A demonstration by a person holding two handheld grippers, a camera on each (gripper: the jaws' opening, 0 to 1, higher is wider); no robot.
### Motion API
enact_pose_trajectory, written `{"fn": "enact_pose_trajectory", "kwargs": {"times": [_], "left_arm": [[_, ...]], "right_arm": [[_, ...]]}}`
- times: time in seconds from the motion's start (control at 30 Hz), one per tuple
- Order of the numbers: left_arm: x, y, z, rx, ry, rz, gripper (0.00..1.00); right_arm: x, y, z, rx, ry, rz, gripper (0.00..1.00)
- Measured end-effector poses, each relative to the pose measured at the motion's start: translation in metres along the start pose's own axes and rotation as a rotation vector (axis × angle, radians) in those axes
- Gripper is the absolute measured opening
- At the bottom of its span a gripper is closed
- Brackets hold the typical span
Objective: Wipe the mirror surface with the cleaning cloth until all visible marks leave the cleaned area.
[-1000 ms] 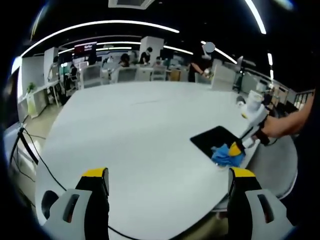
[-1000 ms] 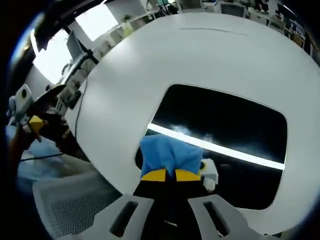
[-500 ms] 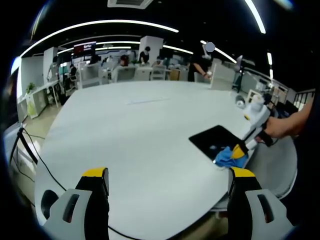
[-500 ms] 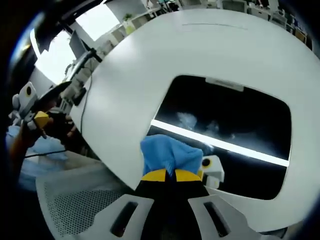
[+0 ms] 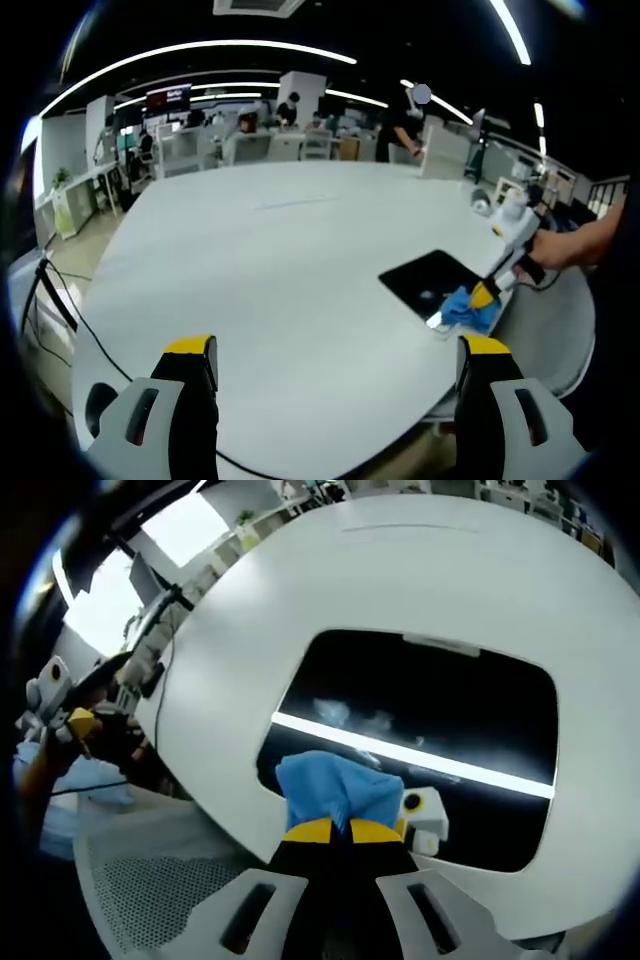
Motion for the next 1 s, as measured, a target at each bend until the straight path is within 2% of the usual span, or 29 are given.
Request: {"fn": "enact_pose_trajectory", "kwargs": {"times": [0.13, 0.43, 0.77, 1.0], "left_arm": [[0.001, 0.000, 0.002, -0.003, 0.005, 0.004, 1.00], [0.003, 0.001, 0.003, -0.005, 0.002, -0.003, 1.00], [0.005, 0.014, 0.003, -0.018, -0.004, -0.023, 1.00], [0.007, 0.016, 0.004, -0.018, -0.001, -0.034, 1.00]], "right_arm": [[0.014, 0.004, -0.006, 0.000, 0.006, 0.026, 0.00], [0.012, 0.000, -0.004, -0.015, 0.013, 0.014, 0.00], [0.023, -0.035, 0.004, -0.003, 0.028, 0.029, 0.00], [0.036, -0.066, 0.011, 0.005, 0.046, 0.037, 0.00]]}}
Point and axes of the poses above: the point that each gripper's makers call its tool centre point, and the gripper's own axes: z roughly forward along the fingers, x roughly to its right, y roughly out of its underside, the point moved 1 cm from there along -z, roughly backward along the fingers, and after that the axes turned 3 degrees about -x, right-handed, at the moved point
